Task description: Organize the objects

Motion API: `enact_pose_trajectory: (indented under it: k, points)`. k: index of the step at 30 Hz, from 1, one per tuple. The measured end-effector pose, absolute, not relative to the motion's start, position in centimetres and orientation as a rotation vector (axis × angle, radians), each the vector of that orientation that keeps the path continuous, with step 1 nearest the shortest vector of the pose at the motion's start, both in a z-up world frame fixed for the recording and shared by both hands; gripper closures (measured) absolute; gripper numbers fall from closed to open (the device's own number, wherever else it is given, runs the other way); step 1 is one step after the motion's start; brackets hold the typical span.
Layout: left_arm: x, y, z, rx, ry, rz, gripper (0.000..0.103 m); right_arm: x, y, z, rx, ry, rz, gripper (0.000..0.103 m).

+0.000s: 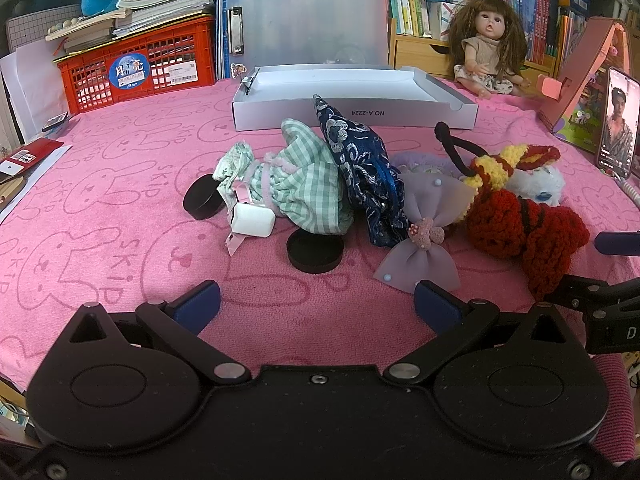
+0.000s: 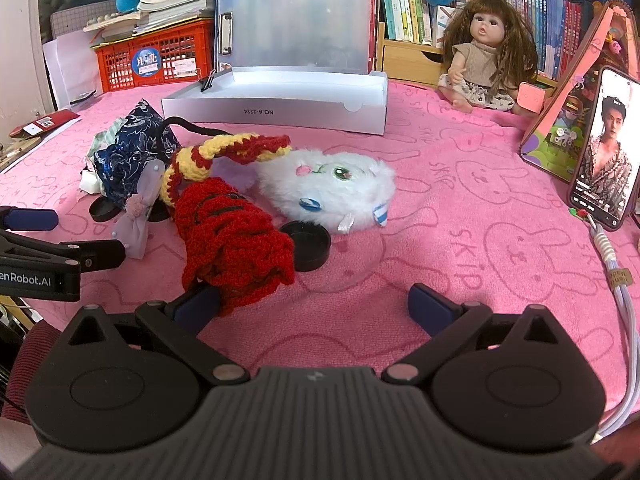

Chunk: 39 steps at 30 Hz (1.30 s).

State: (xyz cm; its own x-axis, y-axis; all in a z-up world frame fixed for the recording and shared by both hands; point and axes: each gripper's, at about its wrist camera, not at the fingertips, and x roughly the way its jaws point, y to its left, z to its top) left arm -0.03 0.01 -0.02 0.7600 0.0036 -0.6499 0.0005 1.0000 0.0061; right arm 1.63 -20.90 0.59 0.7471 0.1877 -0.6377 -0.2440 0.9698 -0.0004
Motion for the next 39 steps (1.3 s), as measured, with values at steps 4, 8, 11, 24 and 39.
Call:
enact_pose_trajectory:
  k: [4, 8, 11, 24, 39]
  points:
    - [0.0, 0.0, 0.0, 0.007, 0.707, 0.001, 0.0, 1.5, -21.0, 0.7, -0.072, 0.677, 0.231, 0.0]
    - [-0.1, 0.0, 0.0, 0.007, 0.706, 0.001, 0.0, 1.2, -21.0, 0.5, -0.066, 0.659, 0.228, 0.0]
    - [-0.1, 0.0, 0.0, 0.007, 0.706, 0.001, 0.0, 1.1, -21.0, 0.4, -0.061, 0.645, 0.223, 0.0]
    - [-0.5, -0.1, 0.4, 0.01, 0.698, -0.003, 0.0, 1.0, -20.9, 0.4, -0.063, 0.639, 0.226, 0.0]
    - [-0.9, 0.0, 1.8, 0.051, 0.629, -0.014, 0.0, 0.0, -20.8, 2.6, -0.036, 0.545, 0.299, 0.0]
